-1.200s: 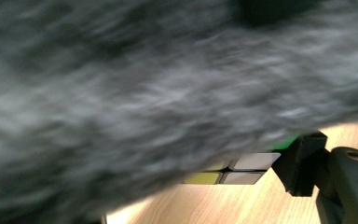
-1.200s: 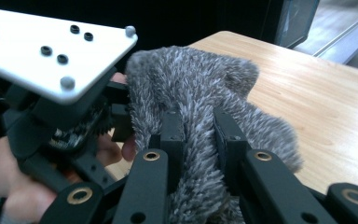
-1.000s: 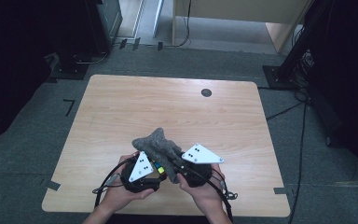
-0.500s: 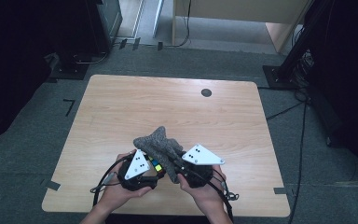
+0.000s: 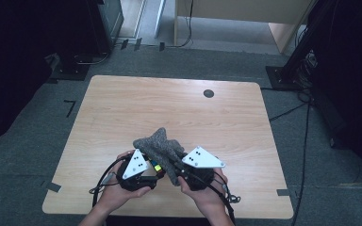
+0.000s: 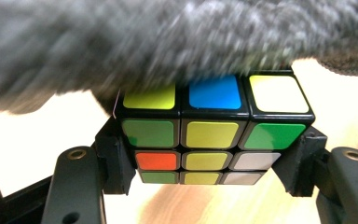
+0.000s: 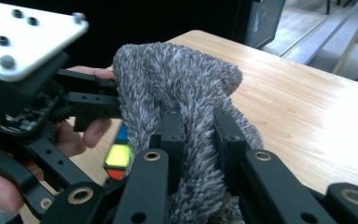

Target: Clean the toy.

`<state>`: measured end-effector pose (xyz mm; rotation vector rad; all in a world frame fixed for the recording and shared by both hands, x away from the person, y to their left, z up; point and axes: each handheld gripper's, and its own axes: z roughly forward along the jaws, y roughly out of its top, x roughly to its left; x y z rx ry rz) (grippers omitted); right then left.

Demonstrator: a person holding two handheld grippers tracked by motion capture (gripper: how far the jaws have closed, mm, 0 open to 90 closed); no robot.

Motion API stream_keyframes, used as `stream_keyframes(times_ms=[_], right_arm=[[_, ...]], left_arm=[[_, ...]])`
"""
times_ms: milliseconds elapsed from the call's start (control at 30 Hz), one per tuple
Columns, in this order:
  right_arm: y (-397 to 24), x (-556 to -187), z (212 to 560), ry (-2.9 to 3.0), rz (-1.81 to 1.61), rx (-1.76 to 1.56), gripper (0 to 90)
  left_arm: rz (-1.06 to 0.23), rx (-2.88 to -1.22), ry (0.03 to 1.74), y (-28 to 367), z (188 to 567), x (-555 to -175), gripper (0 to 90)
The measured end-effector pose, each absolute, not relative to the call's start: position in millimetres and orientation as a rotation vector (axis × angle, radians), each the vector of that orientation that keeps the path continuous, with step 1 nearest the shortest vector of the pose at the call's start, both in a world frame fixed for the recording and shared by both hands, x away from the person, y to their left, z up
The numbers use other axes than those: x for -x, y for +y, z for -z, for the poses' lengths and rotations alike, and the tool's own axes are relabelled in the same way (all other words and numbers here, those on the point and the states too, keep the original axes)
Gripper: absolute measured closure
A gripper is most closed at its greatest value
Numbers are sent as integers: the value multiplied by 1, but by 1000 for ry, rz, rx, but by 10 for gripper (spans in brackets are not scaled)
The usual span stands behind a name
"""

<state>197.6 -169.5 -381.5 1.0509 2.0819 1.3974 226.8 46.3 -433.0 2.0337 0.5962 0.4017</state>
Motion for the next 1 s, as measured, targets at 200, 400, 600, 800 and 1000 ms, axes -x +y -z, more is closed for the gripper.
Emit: stream_keyframes(times_ms=[200, 400, 600, 800, 1000], right_arm=[[-158, -189, 380, 2114, -1419, -984, 779], [-153, -190, 382, 2131, -1403, -975, 779], [-164, -193, 380, 2091, -1415, -1038, 779], [-149, -186, 381, 2147, -1424, -956, 779], [-162, -194, 382, 2115, -1414, -1033, 779]], left_arm=[[-384, -2047, 595, 46, 434, -229, 342], [-385, -2056, 586, 43, 436, -227, 341], [-370, -2035, 587, 46, 434, -228, 340], [-376, -2041, 598, 43, 436, -227, 340], [-386, -2055, 591, 42, 438, -228, 340]])
